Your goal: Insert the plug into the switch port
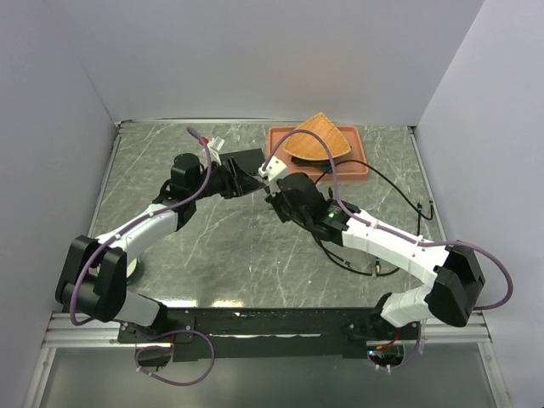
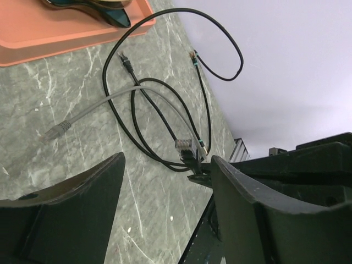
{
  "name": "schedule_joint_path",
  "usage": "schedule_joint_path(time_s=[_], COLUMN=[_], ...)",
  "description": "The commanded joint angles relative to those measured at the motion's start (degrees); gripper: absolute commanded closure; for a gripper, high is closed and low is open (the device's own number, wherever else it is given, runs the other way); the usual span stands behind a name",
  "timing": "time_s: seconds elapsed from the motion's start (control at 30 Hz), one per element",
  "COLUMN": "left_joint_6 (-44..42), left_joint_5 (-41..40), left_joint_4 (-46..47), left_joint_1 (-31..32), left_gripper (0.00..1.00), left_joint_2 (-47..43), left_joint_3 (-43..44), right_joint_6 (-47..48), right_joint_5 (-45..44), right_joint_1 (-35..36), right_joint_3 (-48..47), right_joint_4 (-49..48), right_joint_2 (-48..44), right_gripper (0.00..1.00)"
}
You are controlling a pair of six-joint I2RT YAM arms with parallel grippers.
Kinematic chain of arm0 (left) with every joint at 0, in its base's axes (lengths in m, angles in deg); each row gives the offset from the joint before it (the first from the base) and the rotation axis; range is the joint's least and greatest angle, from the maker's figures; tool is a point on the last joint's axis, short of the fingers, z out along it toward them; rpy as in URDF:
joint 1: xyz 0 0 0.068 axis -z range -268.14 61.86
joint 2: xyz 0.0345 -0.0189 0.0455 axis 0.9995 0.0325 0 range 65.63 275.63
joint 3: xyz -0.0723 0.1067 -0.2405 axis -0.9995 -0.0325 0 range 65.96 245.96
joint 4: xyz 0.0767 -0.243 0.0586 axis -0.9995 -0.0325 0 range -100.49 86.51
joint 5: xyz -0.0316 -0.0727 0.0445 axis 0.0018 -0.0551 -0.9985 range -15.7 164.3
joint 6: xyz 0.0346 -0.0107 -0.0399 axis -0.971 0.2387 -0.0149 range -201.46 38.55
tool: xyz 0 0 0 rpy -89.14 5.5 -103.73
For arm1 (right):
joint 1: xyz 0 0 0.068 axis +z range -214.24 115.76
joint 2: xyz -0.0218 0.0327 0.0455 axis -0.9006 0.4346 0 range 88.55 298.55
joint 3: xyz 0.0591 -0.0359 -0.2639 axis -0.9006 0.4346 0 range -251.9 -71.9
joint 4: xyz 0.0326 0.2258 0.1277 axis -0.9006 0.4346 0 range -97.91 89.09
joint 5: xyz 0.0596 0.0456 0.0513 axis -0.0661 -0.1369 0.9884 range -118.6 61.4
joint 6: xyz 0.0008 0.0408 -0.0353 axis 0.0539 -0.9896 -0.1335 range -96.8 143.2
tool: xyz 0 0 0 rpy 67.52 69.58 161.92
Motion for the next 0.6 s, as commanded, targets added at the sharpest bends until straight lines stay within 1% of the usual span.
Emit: schedule_joint_path(time_s=[0.0, 0.07, 0.1, 0.17, 0.2, 0.27, 0.33, 0.37, 0.4, 0.47, 0.5, 0.53, 0.57], left_joint_6=[1.11, 1.46, 1.63, 2.42, 2.77, 3.39, 3.65, 3.74, 3.74, 3.48, 3.3, 2.61, 2.08], left_joint_5=[0.38, 0.56, 0.65, 0.73, 1.0, 1.09, 1.17, 1.26, 1.26, 1.0, 0.83, 0.21, -0.05], left_joint_4=[3.43, 3.87, 4.22, 5.97, 6.42, 6.95, 7.13, 7.21, 7.22, 6.69, 6.17, 5.73, 5.29], left_joint_1=[0.89, 1.07, 0.98, 1.16, 1.16, 1.33, 1.51, 1.68, 1.77, 1.86, 1.86, 1.86, 1.86], left_gripper=[0.33, 0.39, 0.43, 0.47, 0.52, 0.57, 0.65, 0.71, 0.83, 0.97, 0.99, 0.99, 0.99], left_joint_2=[0.86, 0.95, 1.03, 1.12, 1.21, 1.47, 2.0, 2.17, 2.44, 2.53, 2.35, 2.18, 2.0], left_joint_3=[2.86, 3.13, 2.95, 2.6, 2.51, 2.6, 2.77, 2.95, 3.04, 3.3, 3.3, 3.3, 3.3], right_joint_6=[0.1, 0.1, 0.1, -0.08, -0.17, -0.25, -0.25, -0.25, -0.25, -0.43, -0.69, -1.22, -1.48], right_joint_5=[-0.43, 0.27, 0.36, 0.54, 0.28, 0.19, 0.1, 0.01, -0.51, -0.69, -1.47, -1.74, -1.66], right_joint_1=[0.92, 1.18, 1.35, 1.62, 1.97, 2.23, 2.76, 3.02, 3.03, 3.11, 3.11, 3.2, 3.03], right_joint_3=[-3.57, -3.75, -3.92, -4.01, -4.01, -4.01, -3.93, -3.92, -3.92, -4.36, -4.71, -4.98, -5.33], right_joint_4=[-0.93, -0.92, -0.75, -0.57, -0.66, -0.57, -0.83, -1.1, -1.1, -0.75, -0.57, -0.05, 0.22], right_joint_2=[-0.43, -0.34, -0.17, -0.17, 0.01, 0.1, 0.27, 0.45, 0.8, 1.15, 1.68, 1.94, 2.2], right_gripper=[1.0, 1.0, 1.0, 1.0, 1.0, 1.0, 1.0, 1.0, 1.0, 1.0, 1.0, 0.86, 0.78])
